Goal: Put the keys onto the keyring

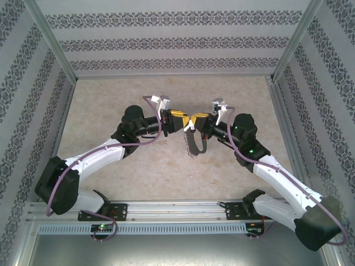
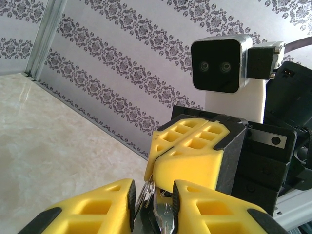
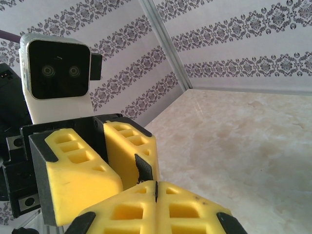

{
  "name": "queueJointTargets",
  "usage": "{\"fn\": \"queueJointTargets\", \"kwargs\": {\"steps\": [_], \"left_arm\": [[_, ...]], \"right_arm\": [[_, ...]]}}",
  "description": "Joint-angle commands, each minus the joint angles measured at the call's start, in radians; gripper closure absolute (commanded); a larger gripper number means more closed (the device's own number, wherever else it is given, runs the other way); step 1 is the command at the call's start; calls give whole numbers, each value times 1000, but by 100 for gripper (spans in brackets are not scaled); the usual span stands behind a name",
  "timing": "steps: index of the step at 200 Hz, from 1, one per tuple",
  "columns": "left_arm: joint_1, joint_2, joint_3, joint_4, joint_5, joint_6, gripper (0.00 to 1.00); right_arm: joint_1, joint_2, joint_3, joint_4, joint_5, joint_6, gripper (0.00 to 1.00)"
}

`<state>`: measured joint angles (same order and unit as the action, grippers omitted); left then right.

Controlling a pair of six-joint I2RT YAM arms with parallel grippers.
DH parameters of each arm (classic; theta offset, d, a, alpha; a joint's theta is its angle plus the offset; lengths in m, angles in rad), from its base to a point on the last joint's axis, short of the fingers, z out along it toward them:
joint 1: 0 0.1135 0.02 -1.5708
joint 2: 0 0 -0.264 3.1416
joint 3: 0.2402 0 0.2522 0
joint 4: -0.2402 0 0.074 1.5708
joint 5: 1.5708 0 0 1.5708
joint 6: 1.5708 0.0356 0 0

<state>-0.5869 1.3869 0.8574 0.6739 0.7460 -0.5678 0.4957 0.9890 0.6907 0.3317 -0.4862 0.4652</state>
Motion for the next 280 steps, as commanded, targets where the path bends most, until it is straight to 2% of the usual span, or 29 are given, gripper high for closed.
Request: {"fn": "queueJointTargets", "kwargs": {"steps": [1, 23, 45, 71, 93, 253, 275, 280], "left_arm": [[-1, 8, -7, 27, 38, 2, 69], [-1, 9, -10, 30, 39, 6, 70], [-2, 13, -9, 30, 39, 9, 76], [-2, 18, -6, 39, 40, 10, 87], [-2, 20, -1, 48, 38, 13, 100], [-12, -41, -21, 61, -13, 58, 100], [-11, -34, -9, 24, -12, 84, 100], [-11, -30, -2, 13, -5, 87, 97]], "right_arm": [[13, -6, 20, 20, 14, -13, 100], [14, -6, 21, 20, 13, -13, 100], [14, -8, 19, 21, 12, -12, 100], [14, -8, 20, 21, 6, -11, 100], [13, -9, 19, 17, 1, -11, 100], [14, -18, 21, 20, -4, 0, 100], [14, -17, 23, 26, -12, 1, 100], [14, -17, 23, 27, -11, 0, 100]]}}
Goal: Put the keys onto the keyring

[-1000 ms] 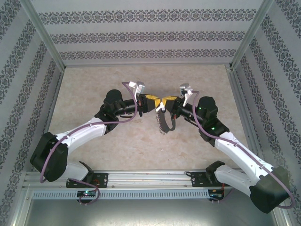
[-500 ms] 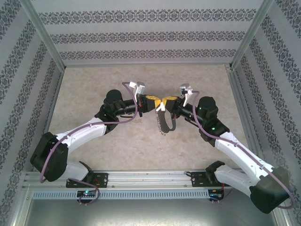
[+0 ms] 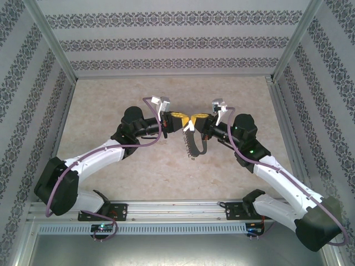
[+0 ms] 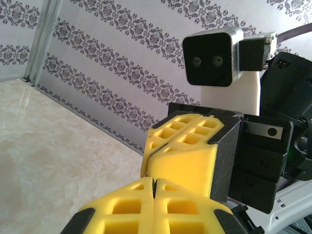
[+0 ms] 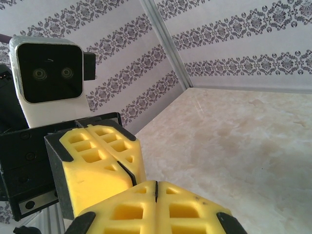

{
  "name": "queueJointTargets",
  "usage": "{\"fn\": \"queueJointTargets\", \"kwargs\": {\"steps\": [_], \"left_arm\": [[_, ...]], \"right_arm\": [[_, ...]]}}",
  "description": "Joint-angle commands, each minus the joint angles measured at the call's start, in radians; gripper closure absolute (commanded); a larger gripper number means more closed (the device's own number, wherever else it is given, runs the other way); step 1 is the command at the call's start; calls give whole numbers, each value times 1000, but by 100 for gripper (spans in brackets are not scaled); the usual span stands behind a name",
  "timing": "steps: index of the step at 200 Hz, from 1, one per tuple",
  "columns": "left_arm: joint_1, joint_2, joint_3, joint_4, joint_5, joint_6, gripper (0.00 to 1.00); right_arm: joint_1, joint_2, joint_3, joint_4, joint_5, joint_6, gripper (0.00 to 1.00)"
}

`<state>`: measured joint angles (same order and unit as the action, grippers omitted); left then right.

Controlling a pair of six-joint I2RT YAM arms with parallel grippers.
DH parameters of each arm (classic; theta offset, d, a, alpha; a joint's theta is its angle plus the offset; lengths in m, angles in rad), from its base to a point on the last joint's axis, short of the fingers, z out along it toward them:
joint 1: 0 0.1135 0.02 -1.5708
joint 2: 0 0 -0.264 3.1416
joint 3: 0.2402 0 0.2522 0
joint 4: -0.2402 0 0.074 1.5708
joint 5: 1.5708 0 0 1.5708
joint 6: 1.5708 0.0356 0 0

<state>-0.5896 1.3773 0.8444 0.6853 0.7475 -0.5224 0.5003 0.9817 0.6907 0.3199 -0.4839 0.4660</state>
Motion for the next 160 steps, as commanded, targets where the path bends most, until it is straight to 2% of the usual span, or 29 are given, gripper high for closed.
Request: {"fn": "queueJointTargets", "kwargs": {"steps": [1, 10, 28, 47, 65, 95, 160], "left_arm": [[-9, -20, 11, -1, -5, 42, 96], [-9, -15, 18, -15, 2, 44, 90], [-9, -9, 16, -17, 4, 47, 87], [-9, -10, 13, -19, -3, 48, 79], [-9, -12, 14, -32, -5, 54, 78], [-9, -15, 19, -69, -7, 72, 70], [-9, -6, 33, -70, -7, 77, 69]], "right_arm": [[9, -9, 23, 38, -13, -1, 100], [9, -9, 23, 38, -12, 0, 100], [9, -11, 23, 35, -12, -4, 100], [9, -14, 21, 32, -7, -6, 100], [9, -16, 21, 28, -3, -8, 100], [9, -17, 20, 28, -1, -9, 100], [9, -13, 18, 30, -3, -5, 100]]}}
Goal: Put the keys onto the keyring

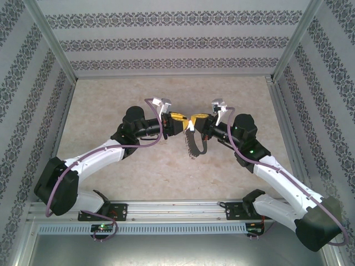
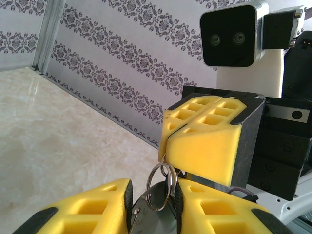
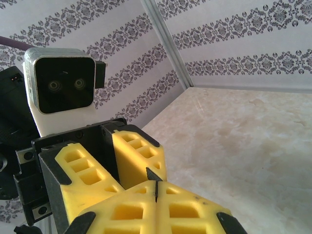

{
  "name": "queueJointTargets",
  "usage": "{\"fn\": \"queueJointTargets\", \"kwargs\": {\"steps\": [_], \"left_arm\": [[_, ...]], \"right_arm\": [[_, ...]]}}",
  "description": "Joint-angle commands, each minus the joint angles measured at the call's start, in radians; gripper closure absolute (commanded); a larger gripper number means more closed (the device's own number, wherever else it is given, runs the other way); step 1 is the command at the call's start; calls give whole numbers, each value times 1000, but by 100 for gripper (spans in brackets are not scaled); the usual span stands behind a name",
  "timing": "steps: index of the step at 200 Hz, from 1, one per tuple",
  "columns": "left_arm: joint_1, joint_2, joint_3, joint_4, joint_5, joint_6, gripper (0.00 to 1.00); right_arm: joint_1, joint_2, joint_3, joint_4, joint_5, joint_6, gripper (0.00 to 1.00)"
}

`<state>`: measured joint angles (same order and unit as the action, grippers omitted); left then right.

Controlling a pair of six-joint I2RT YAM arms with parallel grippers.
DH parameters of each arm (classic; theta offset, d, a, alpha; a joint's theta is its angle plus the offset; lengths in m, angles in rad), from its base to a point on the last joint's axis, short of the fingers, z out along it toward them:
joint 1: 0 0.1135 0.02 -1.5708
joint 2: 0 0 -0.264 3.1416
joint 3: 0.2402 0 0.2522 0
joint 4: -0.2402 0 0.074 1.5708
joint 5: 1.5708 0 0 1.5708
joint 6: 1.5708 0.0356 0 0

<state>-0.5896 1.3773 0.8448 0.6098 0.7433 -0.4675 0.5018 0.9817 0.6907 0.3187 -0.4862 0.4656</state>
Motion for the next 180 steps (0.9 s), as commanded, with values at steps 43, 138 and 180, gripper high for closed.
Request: {"fn": "queueJointTargets", "kwargs": {"steps": [43, 138, 180], "left_arm": [[-10, 3, 34, 47, 2, 6, 80], [-15, -12, 29, 103, -3, 14, 100], [-15, -70, 28, 31, -39, 101, 100]], "right_arm": [[7, -15, 15, 28, -3, -4, 100], [2, -30, 18, -5, 25, -5, 91], [-89, -111, -13, -25, 94, 46, 49]]}}
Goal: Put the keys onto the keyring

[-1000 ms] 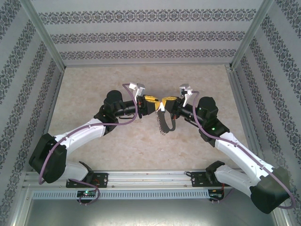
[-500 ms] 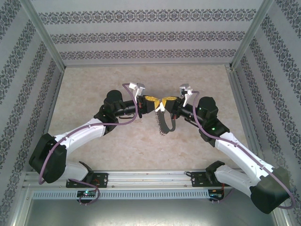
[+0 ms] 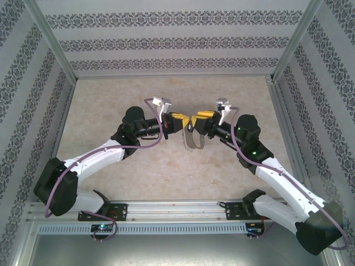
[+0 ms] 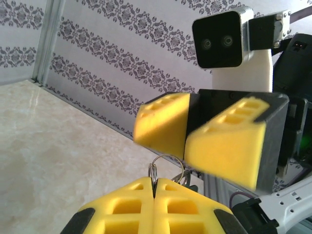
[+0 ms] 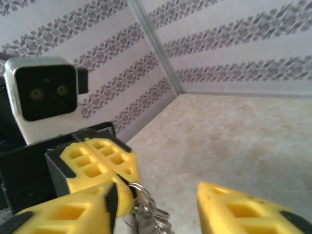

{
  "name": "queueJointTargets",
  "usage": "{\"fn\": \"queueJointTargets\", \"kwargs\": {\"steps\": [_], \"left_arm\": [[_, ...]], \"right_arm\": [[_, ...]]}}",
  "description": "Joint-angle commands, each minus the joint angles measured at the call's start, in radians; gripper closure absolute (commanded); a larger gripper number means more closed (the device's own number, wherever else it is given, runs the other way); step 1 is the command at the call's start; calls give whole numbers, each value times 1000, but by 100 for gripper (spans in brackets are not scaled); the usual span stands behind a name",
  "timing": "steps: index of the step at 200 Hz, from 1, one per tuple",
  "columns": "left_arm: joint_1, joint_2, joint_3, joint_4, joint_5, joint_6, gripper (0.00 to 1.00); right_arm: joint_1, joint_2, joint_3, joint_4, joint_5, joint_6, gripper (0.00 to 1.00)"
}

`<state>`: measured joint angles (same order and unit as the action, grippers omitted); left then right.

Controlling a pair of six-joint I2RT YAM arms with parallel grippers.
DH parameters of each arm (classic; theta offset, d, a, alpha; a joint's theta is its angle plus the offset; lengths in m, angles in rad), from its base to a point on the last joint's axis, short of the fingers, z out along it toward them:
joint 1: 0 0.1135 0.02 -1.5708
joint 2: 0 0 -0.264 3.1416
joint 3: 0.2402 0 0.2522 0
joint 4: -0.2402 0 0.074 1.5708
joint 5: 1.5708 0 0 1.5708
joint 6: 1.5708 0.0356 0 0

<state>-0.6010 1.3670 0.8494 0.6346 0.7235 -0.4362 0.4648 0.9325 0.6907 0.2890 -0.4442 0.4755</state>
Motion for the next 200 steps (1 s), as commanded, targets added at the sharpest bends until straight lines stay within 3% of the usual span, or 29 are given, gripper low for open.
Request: {"fn": "queueJointTargets", "kwargs": {"steps": [1, 71, 200], "left_arm": [[-3, -61, 23, 4, -20, 71, 100], [-3, -111, 60, -142, -50, 211, 100], [-3, -113, 74, -178, -52, 222, 100]], "right_arm": [[-55, -63, -14, 5, 52, 39, 49], [-81, -31, -2, 33, -101, 82, 50], [9, -7, 4, 45, -137, 51, 55]]}}
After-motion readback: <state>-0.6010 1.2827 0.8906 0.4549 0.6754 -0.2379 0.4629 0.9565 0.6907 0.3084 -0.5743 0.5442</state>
